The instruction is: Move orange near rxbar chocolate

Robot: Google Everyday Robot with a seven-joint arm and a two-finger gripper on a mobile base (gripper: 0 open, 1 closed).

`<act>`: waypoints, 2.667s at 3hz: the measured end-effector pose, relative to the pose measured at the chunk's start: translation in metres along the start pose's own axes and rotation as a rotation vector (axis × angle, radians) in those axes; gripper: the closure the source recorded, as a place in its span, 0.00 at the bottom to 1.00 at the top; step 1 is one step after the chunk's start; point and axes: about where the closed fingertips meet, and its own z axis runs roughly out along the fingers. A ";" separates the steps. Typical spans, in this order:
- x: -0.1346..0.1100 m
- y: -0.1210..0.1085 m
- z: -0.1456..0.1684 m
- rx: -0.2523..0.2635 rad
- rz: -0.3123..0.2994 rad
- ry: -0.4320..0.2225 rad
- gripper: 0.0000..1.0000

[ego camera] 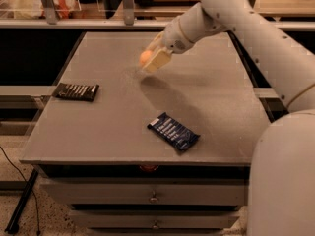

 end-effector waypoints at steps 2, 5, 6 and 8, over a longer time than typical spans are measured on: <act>-0.083 0.077 0.062 -0.281 -0.266 -0.085 1.00; -0.087 0.081 0.079 -0.333 -0.294 -0.088 1.00; -0.100 0.076 0.086 -0.339 -0.335 -0.095 1.00; -0.120 0.072 0.123 -0.383 -0.390 -0.119 1.00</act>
Offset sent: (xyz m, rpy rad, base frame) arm -0.0947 0.1644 0.0039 -0.0069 -0.0063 0.5983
